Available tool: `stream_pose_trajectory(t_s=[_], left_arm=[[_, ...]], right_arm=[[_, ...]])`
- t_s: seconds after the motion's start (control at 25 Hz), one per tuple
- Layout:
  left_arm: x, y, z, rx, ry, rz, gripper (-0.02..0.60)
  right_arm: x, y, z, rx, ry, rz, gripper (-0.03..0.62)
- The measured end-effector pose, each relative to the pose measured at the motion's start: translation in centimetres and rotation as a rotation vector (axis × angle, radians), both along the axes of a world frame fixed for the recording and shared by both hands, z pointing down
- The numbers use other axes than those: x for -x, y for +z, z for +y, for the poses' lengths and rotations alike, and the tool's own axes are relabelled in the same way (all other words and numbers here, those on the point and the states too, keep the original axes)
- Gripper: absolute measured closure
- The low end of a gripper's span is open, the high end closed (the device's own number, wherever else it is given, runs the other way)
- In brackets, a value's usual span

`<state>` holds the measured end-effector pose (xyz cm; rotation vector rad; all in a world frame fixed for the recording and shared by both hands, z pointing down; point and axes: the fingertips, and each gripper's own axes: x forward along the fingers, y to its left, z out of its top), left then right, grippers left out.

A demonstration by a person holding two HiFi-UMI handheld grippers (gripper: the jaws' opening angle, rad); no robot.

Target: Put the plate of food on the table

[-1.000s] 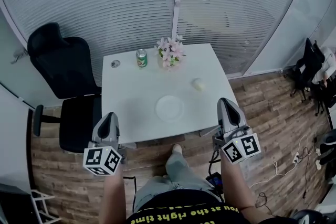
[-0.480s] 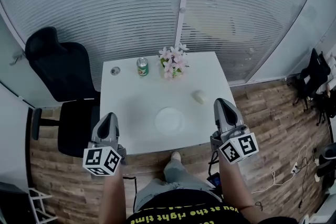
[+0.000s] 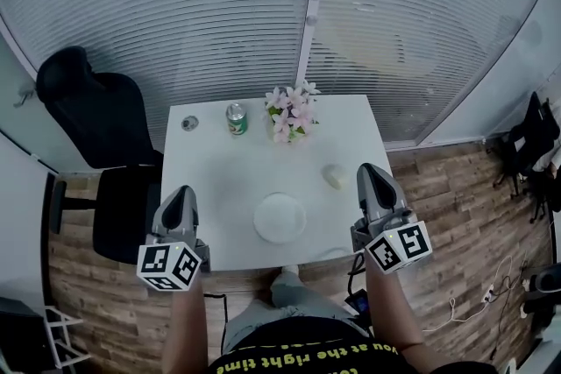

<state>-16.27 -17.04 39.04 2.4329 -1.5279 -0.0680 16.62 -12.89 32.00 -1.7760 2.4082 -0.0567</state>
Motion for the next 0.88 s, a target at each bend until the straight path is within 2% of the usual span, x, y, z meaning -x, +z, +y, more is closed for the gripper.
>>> stream_pose_trajectory(t_s=[0.4,0.88], left_arm=[[-2.3,0.6,-3.1,0.008,-0.022,-0.013,0.580],[-4.0,1.1,-4.1,0.007,-0.084,-0.009,0.580]], right_arm=[[-2.4,0.8,-3.9,0.012,-0.033,-0.003,0.589],[-4.5,0.9,-6.6,0.004,-0.083,-0.005,0.589]])
